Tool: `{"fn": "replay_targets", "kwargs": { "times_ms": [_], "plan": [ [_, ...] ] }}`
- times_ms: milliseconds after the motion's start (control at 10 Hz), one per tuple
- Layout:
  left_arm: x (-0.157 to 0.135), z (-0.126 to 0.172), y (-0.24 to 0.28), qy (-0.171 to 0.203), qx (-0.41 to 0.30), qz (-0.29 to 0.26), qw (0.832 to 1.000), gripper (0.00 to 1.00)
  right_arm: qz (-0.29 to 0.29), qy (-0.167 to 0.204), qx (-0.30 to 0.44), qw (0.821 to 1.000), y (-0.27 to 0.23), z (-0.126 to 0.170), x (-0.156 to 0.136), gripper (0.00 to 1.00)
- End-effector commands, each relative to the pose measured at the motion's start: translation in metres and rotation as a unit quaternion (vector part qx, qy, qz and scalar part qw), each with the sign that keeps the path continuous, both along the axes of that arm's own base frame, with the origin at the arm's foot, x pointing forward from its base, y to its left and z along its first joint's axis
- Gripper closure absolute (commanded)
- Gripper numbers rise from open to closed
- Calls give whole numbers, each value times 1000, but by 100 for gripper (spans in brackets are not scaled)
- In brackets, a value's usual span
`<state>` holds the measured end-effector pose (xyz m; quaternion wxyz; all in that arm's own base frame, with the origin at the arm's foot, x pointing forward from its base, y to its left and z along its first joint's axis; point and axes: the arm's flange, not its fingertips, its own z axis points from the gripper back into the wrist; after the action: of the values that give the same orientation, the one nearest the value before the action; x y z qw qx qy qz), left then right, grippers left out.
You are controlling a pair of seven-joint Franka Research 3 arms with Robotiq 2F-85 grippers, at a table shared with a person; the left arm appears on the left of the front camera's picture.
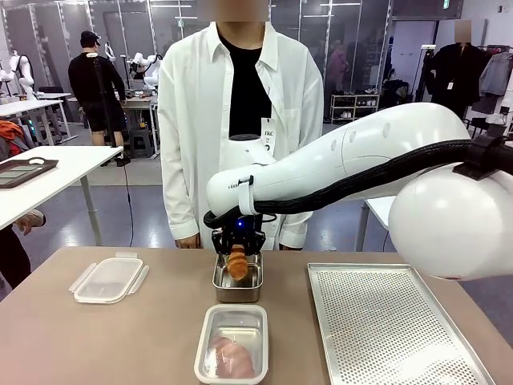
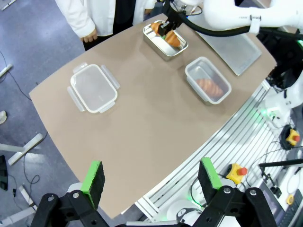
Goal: Place the bread into the airtight container.
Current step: Pick up a Butter Roll and place it into an empty Airtight Container.
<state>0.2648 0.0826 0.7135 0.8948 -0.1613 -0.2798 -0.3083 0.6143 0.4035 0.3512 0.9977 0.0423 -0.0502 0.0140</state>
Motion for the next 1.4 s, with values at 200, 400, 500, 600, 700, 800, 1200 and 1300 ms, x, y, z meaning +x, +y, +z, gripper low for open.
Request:
{"fn": "replay_targets", "kwargs": {
  "times_ms": [200,400,500,600,700,800,1200,1300],
  "plan": [
    [0,2,1,-2,1,-9,1000,0,-19,-7,0,1000,0,-7,3,0],
    [0,2,1,-2,1,-9,1000,0,-20,-10,-2,1000,-3,-8,4,4],
    [0,2,1,-2,1,-9,1000,0,-19,-9,-5,1000,-7,-7,4,0],
    [0,2,1,-2,1,-9,1000,0,-19,-2,-12,1000,-15,-10,5,0],
    [0,2,1,-2,1,-9,1000,0,-4,1,-3,1000,-4,-7,4,0],
    [0,2,1,-2,1,-9,1000,0,-4,1,-3,1000,-4,-7,4,0],
    [0,2,1,-2,1,-9,1000,0,-4,1,-3,1000,-4,-7,4,0],
    [0,2,1,-2,1,-9,1000,0,-4,1,-3,1000,-4,-7,4,0]
  ]
}}
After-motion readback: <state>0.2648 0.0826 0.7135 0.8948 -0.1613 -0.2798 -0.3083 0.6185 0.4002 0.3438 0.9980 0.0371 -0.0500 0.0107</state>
